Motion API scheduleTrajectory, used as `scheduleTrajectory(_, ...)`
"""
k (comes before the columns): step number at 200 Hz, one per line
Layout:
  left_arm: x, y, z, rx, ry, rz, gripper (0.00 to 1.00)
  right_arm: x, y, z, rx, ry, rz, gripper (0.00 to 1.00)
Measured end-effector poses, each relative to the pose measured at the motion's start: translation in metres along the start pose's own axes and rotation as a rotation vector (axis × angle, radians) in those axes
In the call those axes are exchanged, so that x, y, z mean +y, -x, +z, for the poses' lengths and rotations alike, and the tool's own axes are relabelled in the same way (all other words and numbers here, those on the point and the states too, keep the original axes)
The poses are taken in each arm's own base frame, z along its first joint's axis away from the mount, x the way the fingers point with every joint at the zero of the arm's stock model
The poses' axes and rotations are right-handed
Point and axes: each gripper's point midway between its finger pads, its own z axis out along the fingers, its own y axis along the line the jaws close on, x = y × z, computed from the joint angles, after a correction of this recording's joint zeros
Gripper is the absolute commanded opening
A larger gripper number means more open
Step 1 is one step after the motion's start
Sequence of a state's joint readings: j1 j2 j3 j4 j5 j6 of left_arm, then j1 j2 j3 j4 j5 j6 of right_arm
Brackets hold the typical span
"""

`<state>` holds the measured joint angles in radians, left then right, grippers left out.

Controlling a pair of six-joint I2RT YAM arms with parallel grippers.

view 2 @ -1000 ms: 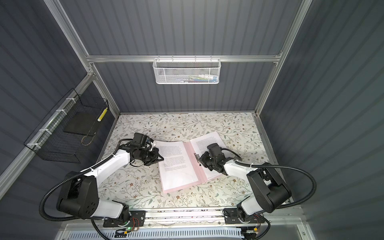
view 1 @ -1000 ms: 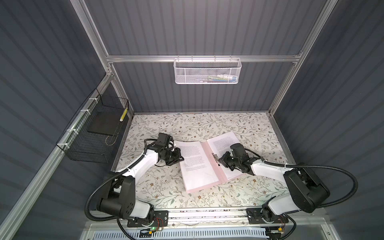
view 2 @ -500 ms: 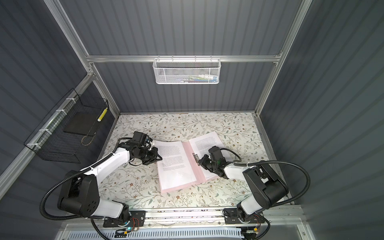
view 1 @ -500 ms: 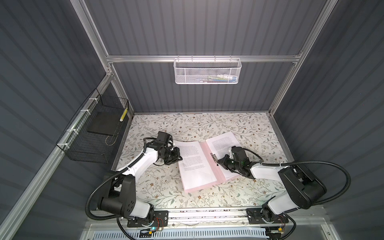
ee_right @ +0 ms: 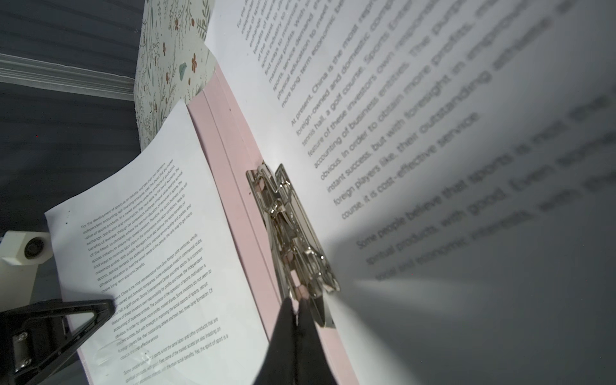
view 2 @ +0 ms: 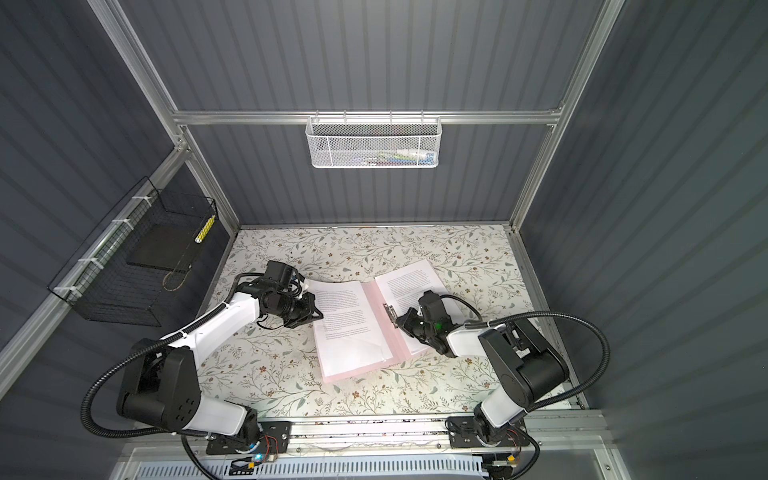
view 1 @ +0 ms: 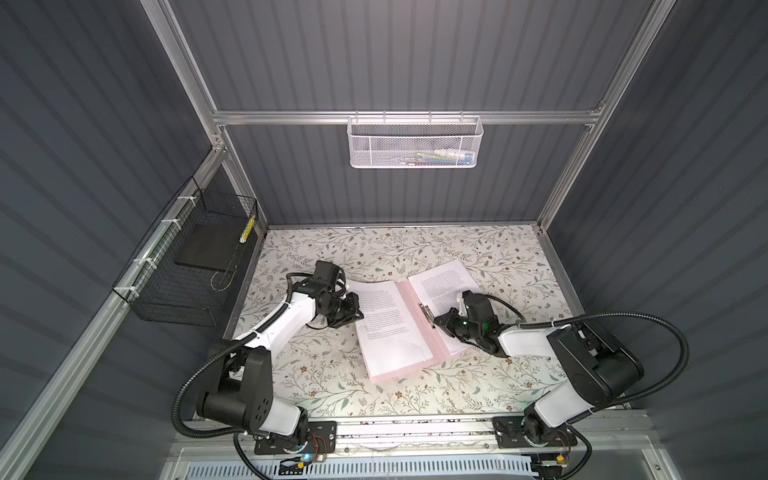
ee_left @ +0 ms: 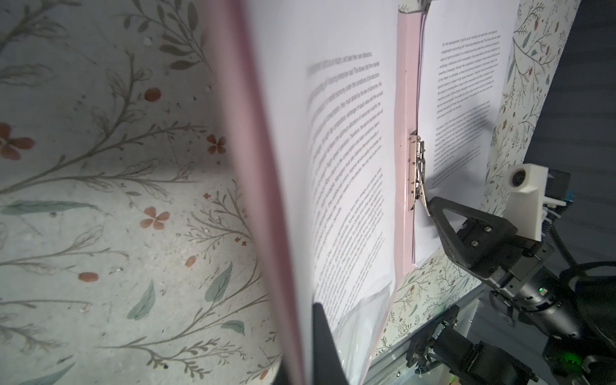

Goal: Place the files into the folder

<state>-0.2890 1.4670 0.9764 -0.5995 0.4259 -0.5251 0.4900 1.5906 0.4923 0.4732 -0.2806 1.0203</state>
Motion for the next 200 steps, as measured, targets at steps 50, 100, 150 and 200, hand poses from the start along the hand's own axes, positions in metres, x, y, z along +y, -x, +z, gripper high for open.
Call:
scheduleTrajectory(50, 0.001, 0.000, 0.002, 0.005, 0.003, 0.009, 0.00, 0.000, 0.007, 0.000, 0.010, -0.032, -0.051, 0.00)
scheduleTrajectory(100, 0.003, 0.001, 0.006, 0.016, 0.008, 0.009, 0.00, -0.001, 0.011, 0.001, 0.016, -0.063, -0.119, 0.00)
scheduleTrajectory(150, -0.001, 0.008, 0.007, 0.003, -0.002, 0.017, 0.00, -0.004, 0.018, 0.009, 0.000, -0.097, -0.174, 0.00)
scheduleTrajectory(200, -0.002, 0.010, 0.008, -0.004, -0.006, 0.021, 0.00, -0.008, 0.022, 0.015, -0.008, -0.119, -0.203, 0.00)
